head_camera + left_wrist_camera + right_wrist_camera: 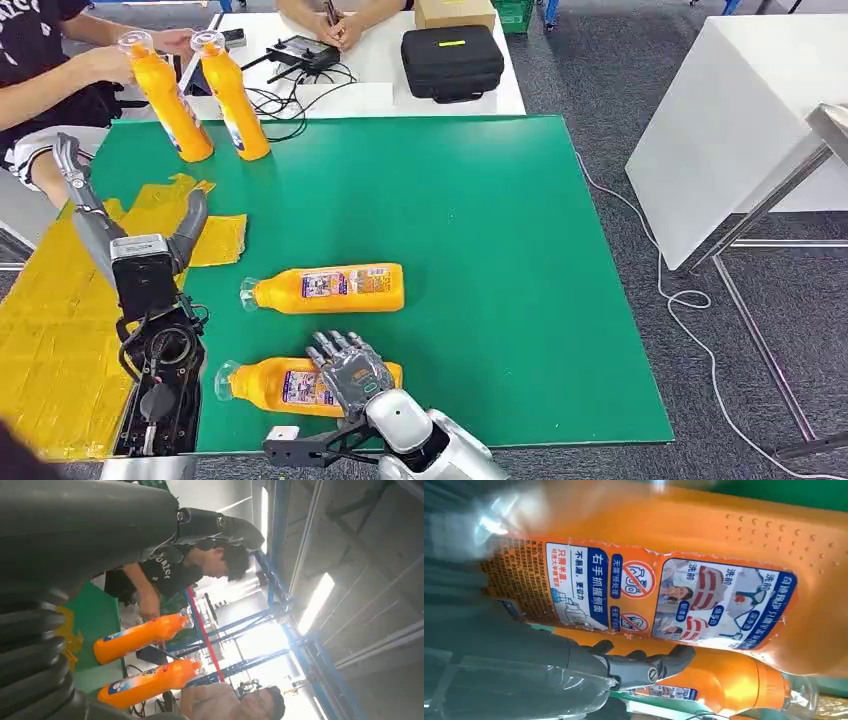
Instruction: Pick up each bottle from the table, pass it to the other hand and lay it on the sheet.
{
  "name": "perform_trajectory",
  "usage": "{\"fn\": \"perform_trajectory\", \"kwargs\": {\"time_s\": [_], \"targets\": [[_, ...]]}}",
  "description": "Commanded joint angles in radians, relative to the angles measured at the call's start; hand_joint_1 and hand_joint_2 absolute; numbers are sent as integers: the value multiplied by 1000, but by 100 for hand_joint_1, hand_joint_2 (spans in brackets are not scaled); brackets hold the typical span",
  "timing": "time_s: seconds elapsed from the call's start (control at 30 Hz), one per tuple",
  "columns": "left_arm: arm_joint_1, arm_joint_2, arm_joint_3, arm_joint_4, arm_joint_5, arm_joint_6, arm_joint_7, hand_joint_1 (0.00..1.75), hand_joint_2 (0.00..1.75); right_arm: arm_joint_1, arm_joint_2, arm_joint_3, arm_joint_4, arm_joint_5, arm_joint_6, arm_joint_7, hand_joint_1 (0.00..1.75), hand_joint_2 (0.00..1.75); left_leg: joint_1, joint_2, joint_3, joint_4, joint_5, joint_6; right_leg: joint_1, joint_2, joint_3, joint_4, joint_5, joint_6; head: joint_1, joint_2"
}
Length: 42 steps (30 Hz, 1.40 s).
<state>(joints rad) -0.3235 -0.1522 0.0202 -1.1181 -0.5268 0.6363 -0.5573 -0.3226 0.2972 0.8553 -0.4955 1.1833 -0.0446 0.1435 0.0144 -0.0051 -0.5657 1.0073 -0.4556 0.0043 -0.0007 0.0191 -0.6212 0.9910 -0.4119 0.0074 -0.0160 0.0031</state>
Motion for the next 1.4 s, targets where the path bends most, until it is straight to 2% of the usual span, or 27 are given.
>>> {"fn": "perform_trajectory", "kwargs": {"time_s": [0.03, 0.1, 0.27, 0.5, 1.23, 1.33, 1.4], "targets": [[-29, -4, -24, 50, 11, -4, 8, 0, 175, -20, -39, 14, 82, 18, 35, 29, 168, 175, 0, -2, 4, -2, 0, 1, 0, -4, 5, -2, -1, 1, 0, 0], [-28, -6, -25, 51, 12, -4, 8, 0, 175, -19, -44, 13, 84, 18, 35, 29, 175, 175, -1, -3, 5, -2, 0, 1, 0, -4, 6, -2, -1, 1, 0, 0], [-24, -5, -28, 48, 14, -6, 14, 0, 175, -23, -47, -3, 71, 23, 15, 34, 175, 175, 0, -2, 7, -3, 0, 1, 0, -4, 9, -3, -1, 1, 0, 0], [-17, -1, -10, 32, 18, -10, 16, 0, 175, -19, -52, -94, 3, 21, -31, 17, 175, 175, -1, -2, 8, -2, 0, 1, 0, -4, 10, -3, -1, 1, 0, 0], [-16, 0, -9, 33, 19, -9, 14, 0, 175, -18, -55, -99, 0, 24, -34, 16, 175, 175, 0, -1, 6, -1, 0, 1, 0, -2, 7, -1, -1, 1, 0, 0], [-16, 0, -7, 36, 26, -12, 10, 0, 175, -26, -56, -139, -12, 9, -77, -1, 175, 175, -1, -1, 7, -2, -1, 1, 0, -3, 9, -2, -1, 1, 0, 0], [-2, 0, -1, 22, 29, -13, 10, 0, 175, -13, -57, -197, -66, -36, -176, -32, 175, 175, -1, -1, 7, -1, -1, 1, 0, -3, 8, -2, -1, 1, 0, 0]]}}
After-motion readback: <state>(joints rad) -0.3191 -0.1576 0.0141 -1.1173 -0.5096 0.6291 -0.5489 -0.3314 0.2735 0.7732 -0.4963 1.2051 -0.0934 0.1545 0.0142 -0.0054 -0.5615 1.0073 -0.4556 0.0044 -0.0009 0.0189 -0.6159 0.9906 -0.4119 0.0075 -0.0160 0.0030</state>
